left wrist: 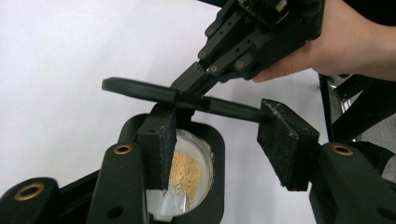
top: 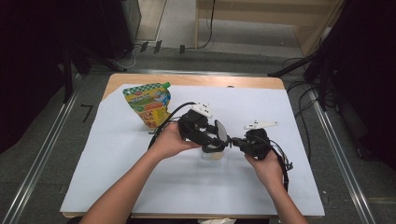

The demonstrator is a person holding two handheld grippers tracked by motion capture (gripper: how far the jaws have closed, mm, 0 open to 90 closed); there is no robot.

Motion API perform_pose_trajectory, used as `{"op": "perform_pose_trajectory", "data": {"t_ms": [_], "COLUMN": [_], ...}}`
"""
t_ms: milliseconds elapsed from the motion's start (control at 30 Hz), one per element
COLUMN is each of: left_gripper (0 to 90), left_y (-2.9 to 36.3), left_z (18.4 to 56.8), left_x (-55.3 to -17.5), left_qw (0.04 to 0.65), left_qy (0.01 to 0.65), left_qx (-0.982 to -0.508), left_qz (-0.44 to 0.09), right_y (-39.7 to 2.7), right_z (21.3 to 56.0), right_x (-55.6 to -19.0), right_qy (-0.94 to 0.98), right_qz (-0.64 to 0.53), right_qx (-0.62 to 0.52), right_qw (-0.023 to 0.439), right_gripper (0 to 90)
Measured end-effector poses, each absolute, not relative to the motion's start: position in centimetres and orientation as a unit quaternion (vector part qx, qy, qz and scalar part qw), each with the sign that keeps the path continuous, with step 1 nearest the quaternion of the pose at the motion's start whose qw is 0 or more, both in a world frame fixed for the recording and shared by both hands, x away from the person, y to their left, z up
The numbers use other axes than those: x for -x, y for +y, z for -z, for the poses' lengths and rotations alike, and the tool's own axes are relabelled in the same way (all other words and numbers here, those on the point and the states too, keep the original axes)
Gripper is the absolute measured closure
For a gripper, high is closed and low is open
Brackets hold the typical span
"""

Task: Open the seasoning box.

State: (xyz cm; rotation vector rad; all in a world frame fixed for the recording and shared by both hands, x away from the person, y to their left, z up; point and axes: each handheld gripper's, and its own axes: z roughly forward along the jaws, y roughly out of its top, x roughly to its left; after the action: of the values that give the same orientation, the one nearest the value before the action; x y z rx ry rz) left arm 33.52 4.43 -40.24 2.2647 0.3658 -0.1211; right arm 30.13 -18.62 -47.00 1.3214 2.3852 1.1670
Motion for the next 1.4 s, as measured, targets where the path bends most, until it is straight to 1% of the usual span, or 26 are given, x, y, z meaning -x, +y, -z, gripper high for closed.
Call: {"op": "perform_pose_trajectory", "data": {"t_ms": [133, 400, 567, 1067, 1167, 1400], "left_gripper": [51.0, 60.4, 63.3, 66.4, 65.7, 61.3], "left_y": [3.9, 2.9, 2.3, 1.6, 1.9, 3.9], "left_z": [40.0, 39.9, 40.0, 40.4, 40.3, 40.1], "left_x": [-33.6, -33.6, -33.7, -33.8, -33.7, -33.2], "left_qw": [0.411, 0.413, 0.415, 0.416, 0.420, 0.420], "left_qy": [0.143, 0.140, 0.142, 0.158, 0.165, 0.186], "left_qx": [-0.899, -0.897, -0.895, -0.890, -0.886, -0.882], "left_qz": [0.055, 0.073, 0.080, 0.101, 0.107, 0.107], "right_y": [-18.6, -18.5, -18.5, -18.6, -18.7, -19.1], "right_z": [47.0, 47.0, 47.0, 47.1, 47.1, 46.8], "right_x": [-30.1, -29.9, -29.9, -29.9, -29.9, -29.1], "right_qy": [0.802, 0.802, 0.803, 0.802, 0.802, 0.800], "right_qz": [-0.392, -0.392, -0.392, -0.394, -0.397, -0.406], "right_qx": [-0.443, -0.443, -0.441, -0.441, -0.438, -0.435], "right_qw": [0.086, 0.085, 0.086, 0.085, 0.083, 0.078], "right_gripper": [90.0, 90.0, 90.0, 90.0, 90.0, 85.0]}}
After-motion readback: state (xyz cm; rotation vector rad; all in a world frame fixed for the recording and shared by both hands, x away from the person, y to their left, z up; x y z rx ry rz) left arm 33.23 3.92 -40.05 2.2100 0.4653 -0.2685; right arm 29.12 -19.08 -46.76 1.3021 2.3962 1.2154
